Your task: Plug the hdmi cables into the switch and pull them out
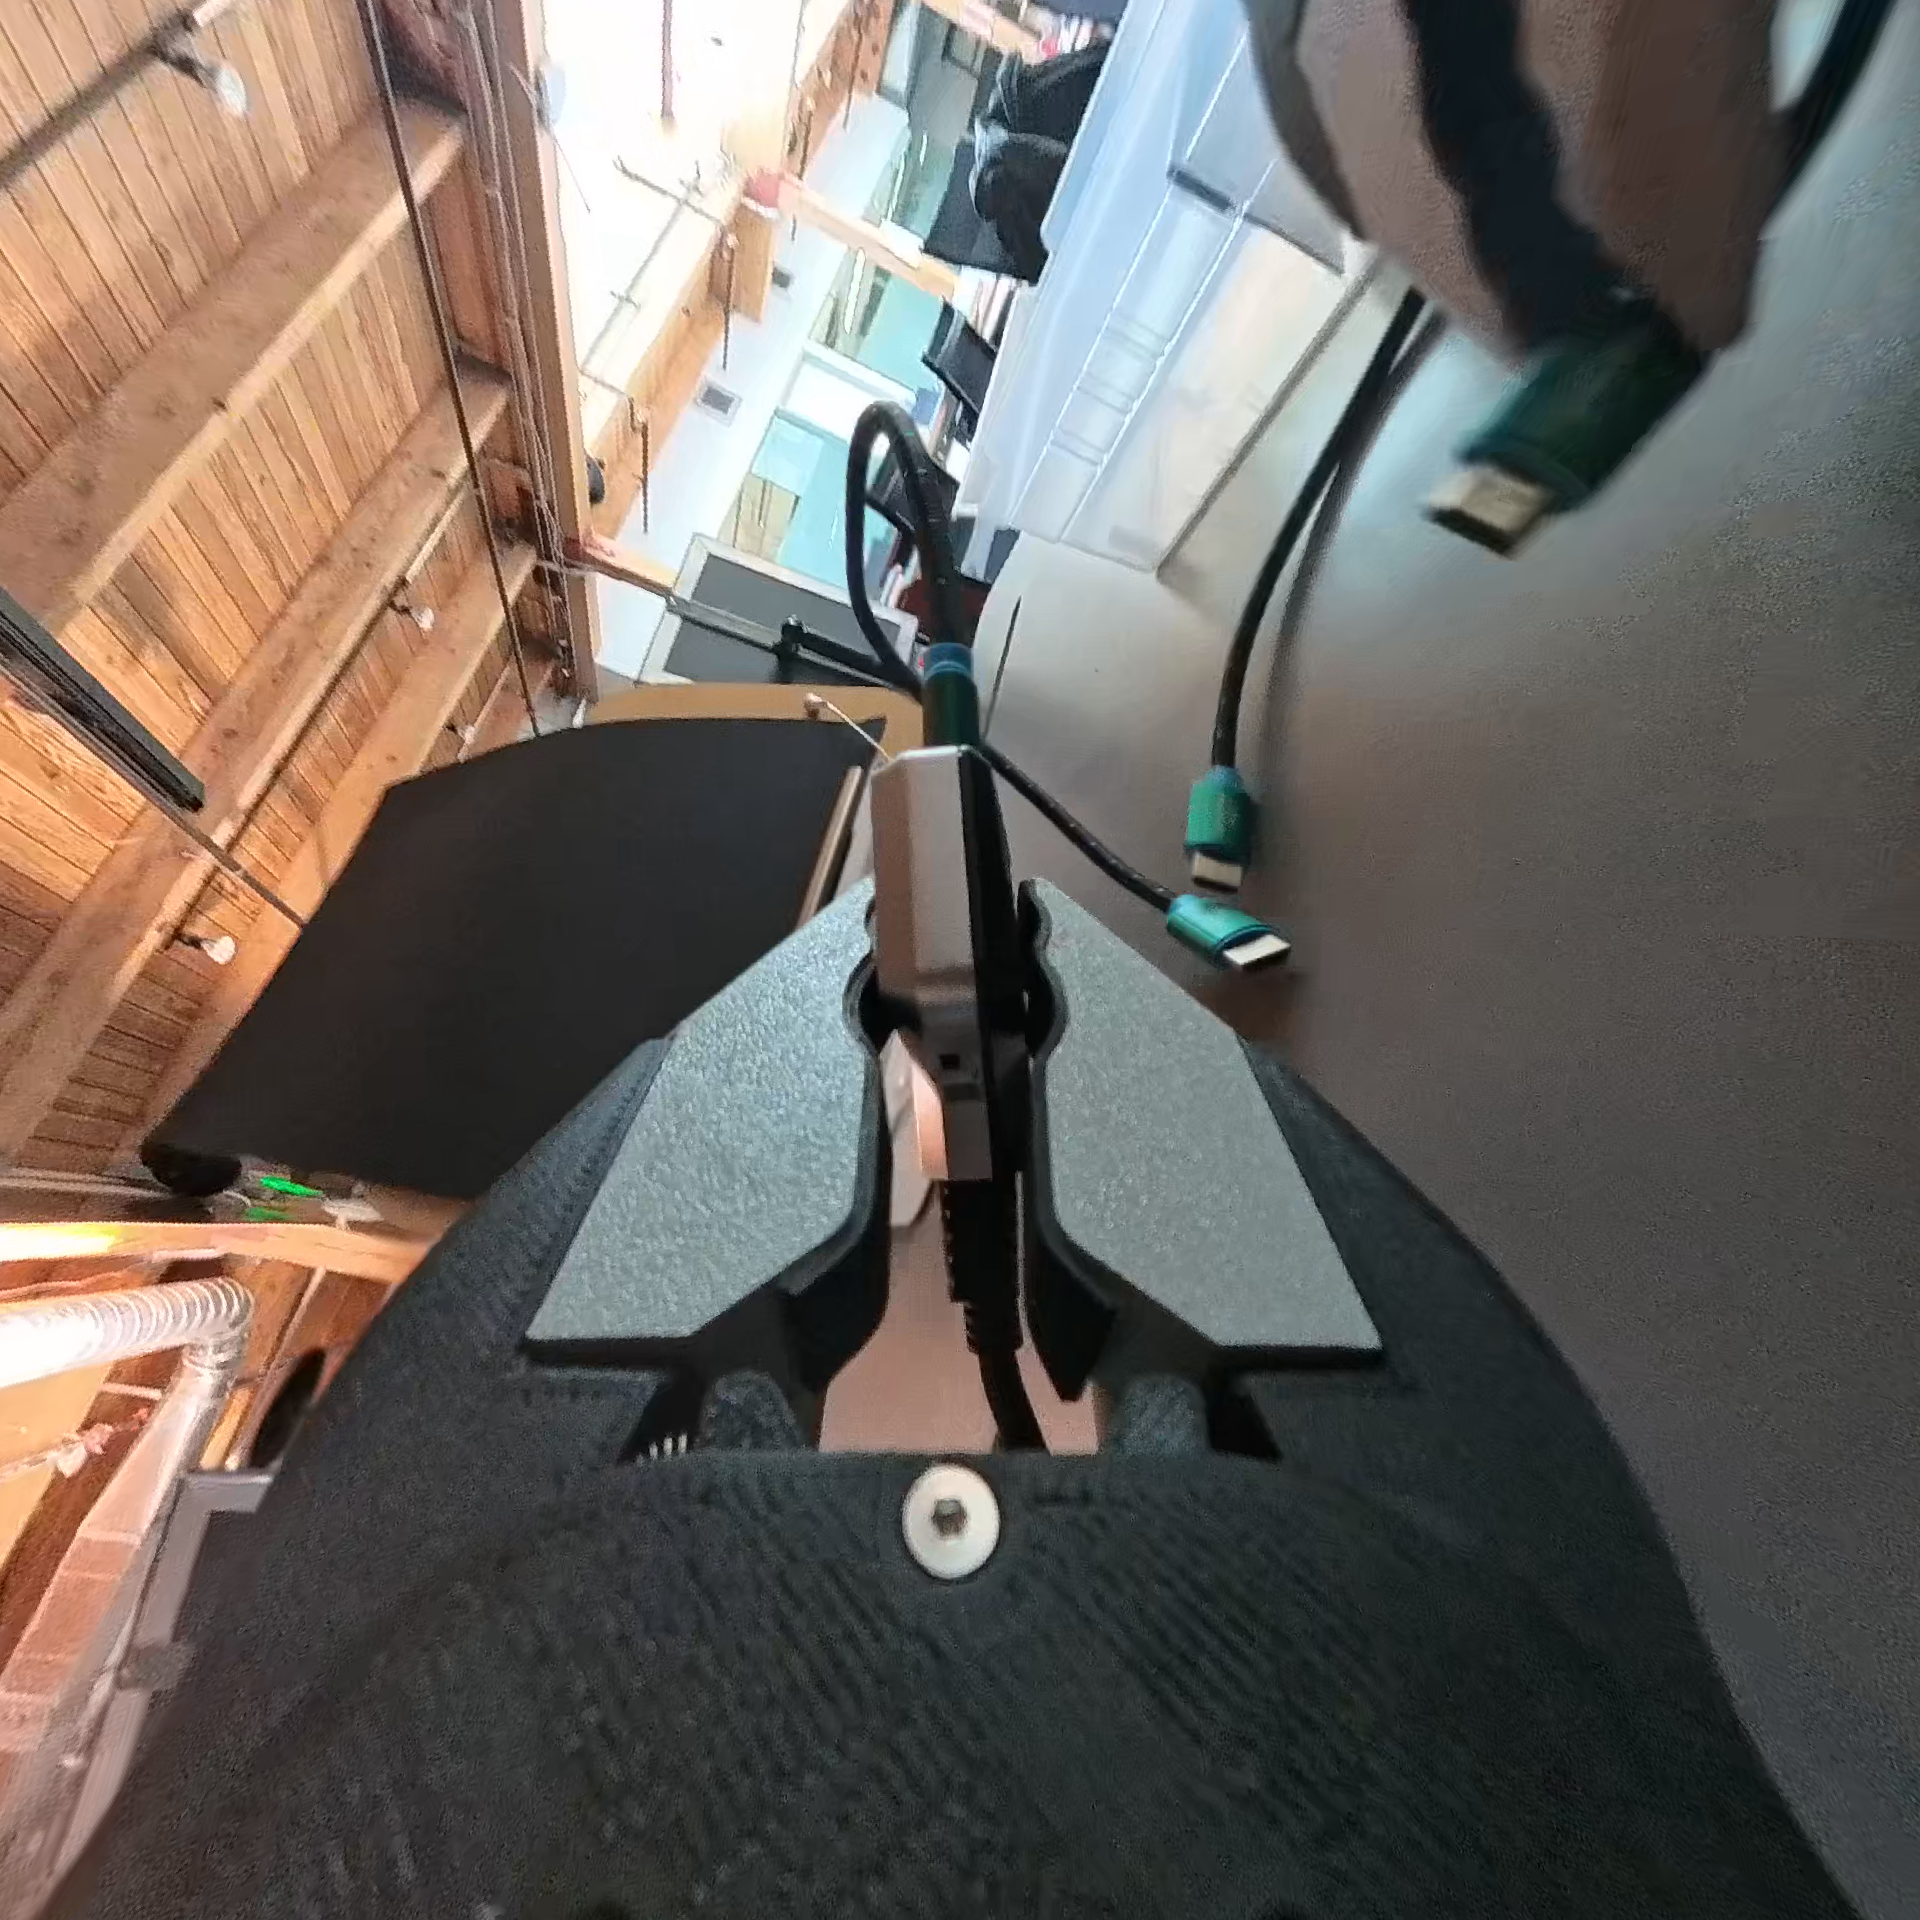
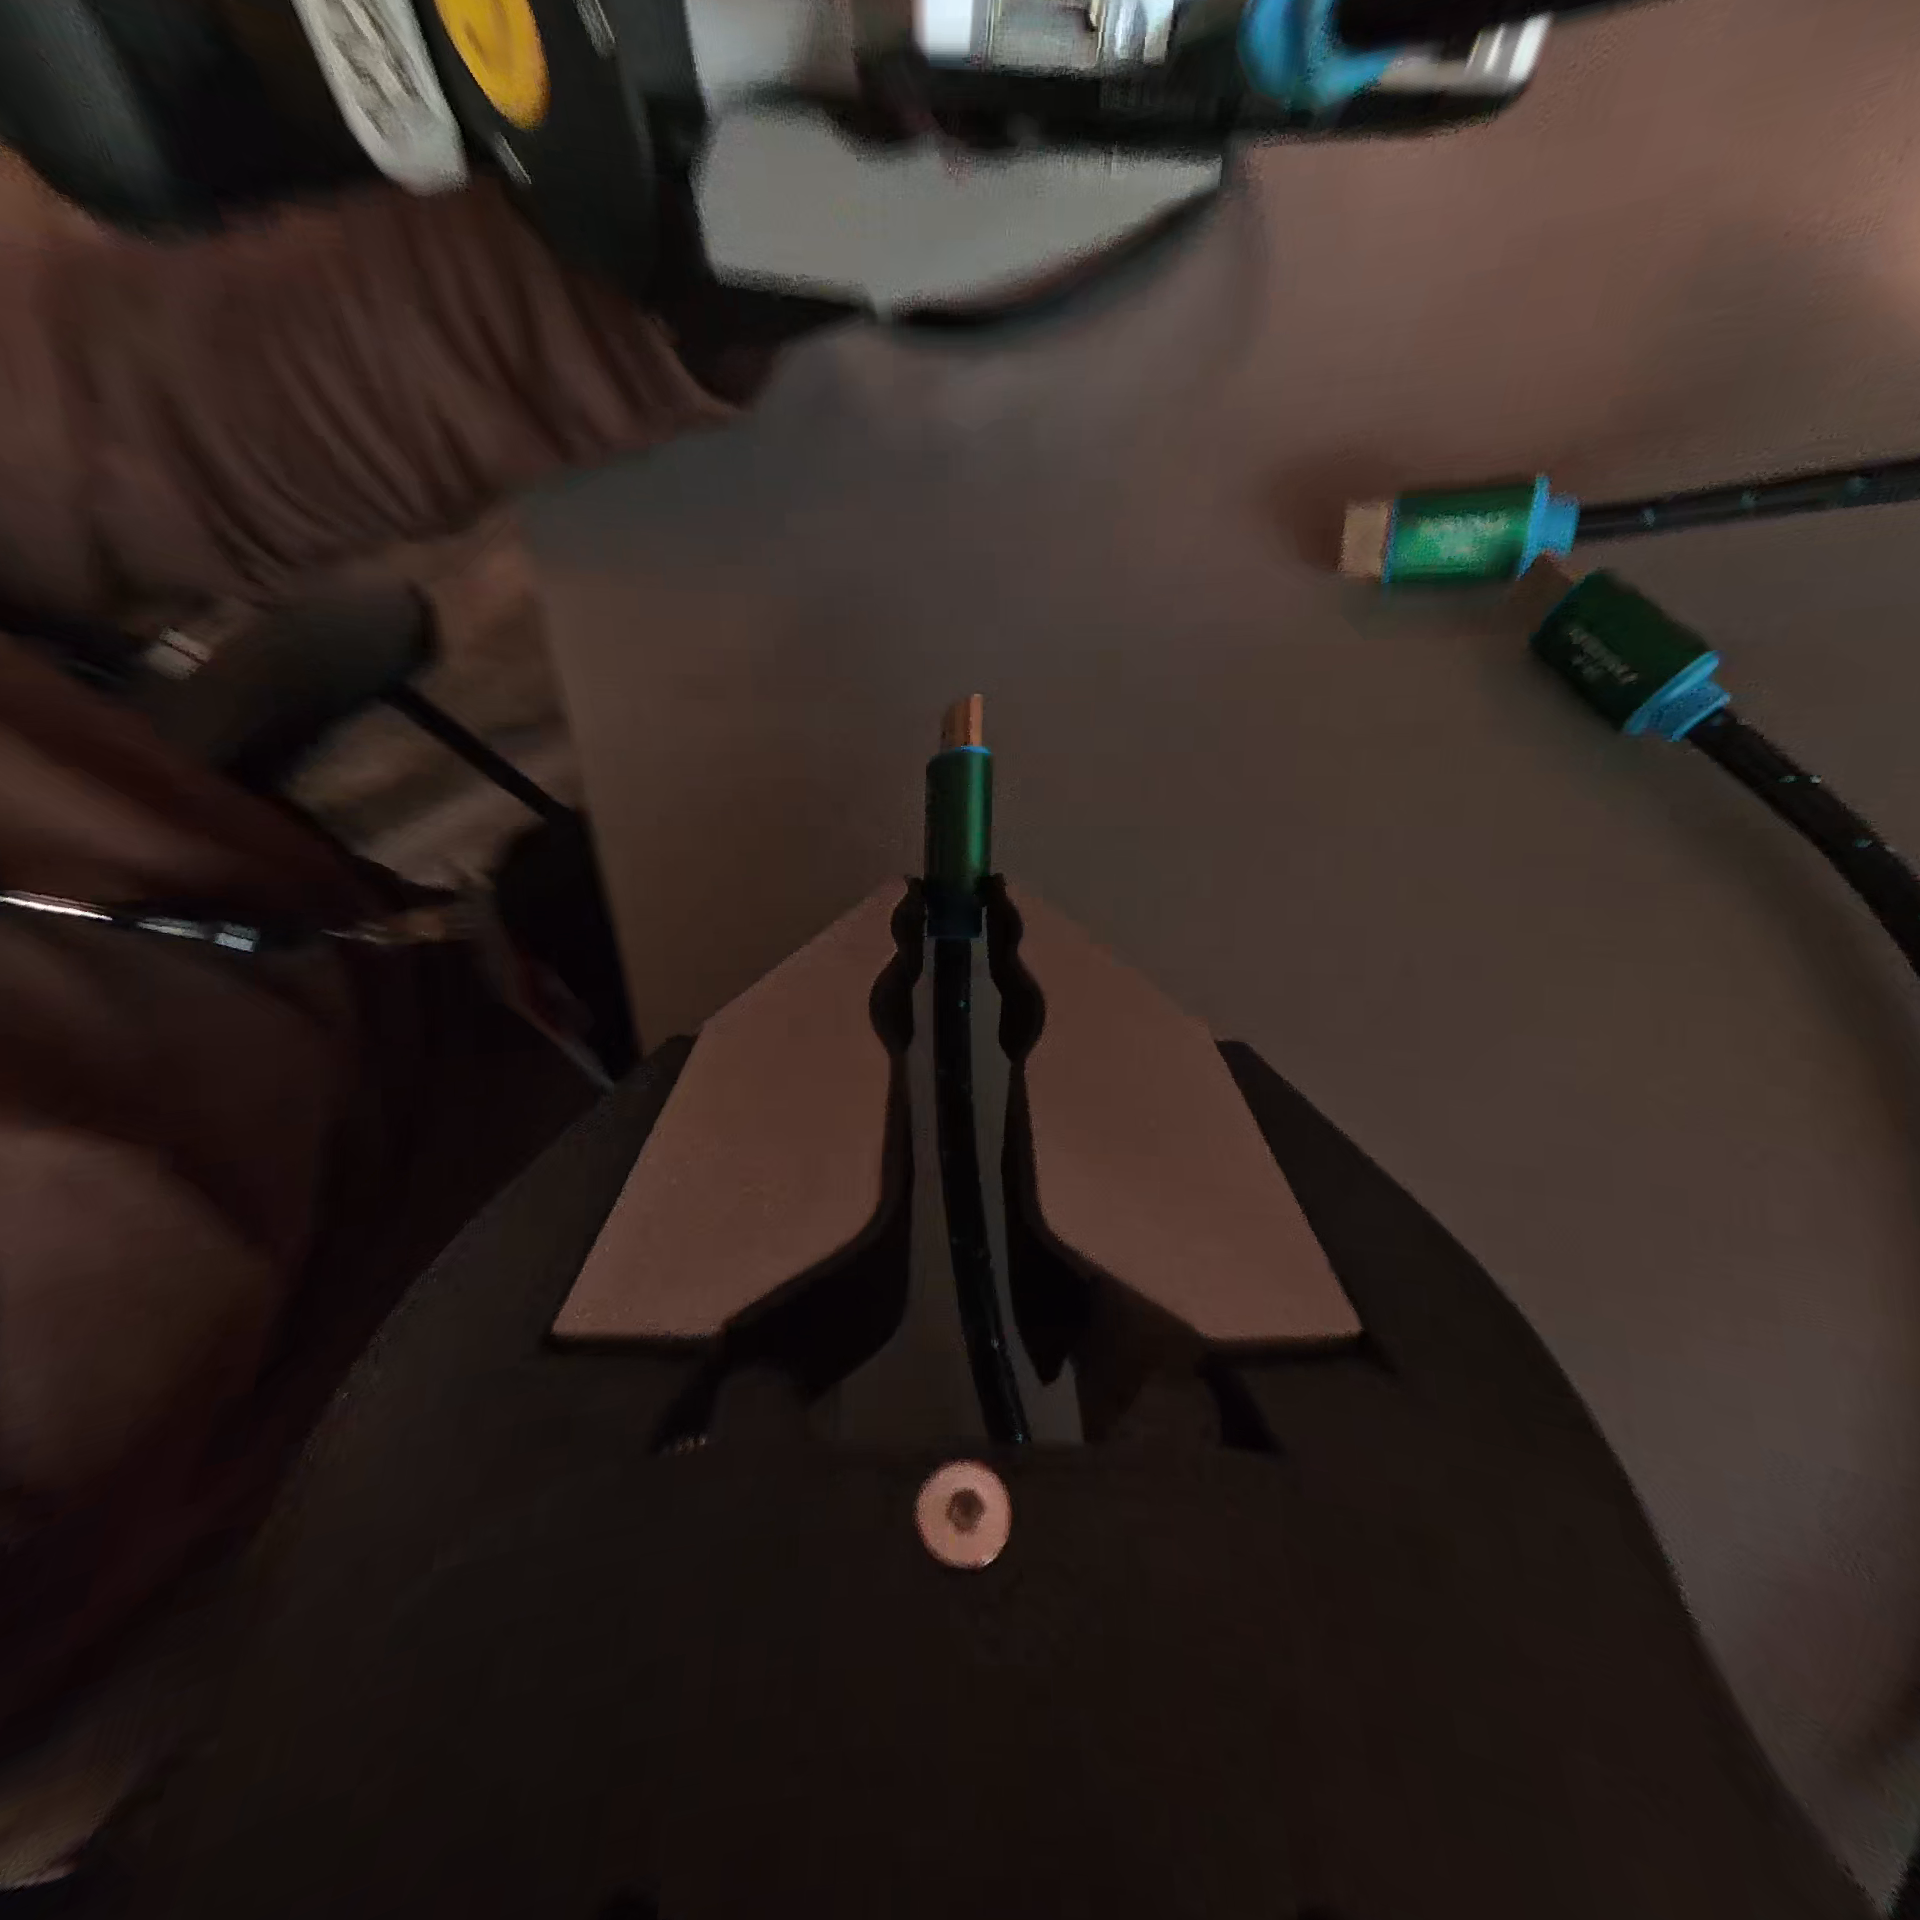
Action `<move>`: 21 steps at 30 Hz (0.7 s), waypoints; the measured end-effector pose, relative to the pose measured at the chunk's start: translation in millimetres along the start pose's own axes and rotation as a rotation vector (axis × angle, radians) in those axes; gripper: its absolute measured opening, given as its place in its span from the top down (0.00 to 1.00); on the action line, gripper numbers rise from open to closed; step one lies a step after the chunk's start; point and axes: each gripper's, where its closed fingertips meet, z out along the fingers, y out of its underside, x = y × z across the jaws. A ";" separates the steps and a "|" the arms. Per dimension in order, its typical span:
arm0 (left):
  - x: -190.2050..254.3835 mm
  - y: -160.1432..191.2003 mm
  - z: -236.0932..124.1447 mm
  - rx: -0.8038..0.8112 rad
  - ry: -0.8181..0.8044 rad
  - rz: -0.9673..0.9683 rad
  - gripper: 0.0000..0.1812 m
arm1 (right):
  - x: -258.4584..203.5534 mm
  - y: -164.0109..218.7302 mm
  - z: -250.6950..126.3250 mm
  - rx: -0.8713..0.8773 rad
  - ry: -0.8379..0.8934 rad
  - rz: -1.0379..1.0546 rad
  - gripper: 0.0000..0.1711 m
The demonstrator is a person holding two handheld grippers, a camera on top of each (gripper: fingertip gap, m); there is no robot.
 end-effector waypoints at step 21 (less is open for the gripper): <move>12.6 -6.3 2.2 0.010 -0.004 0.228 0.89 | 36.0 0.1 17.6 -0.117 0.119 0.164 0.85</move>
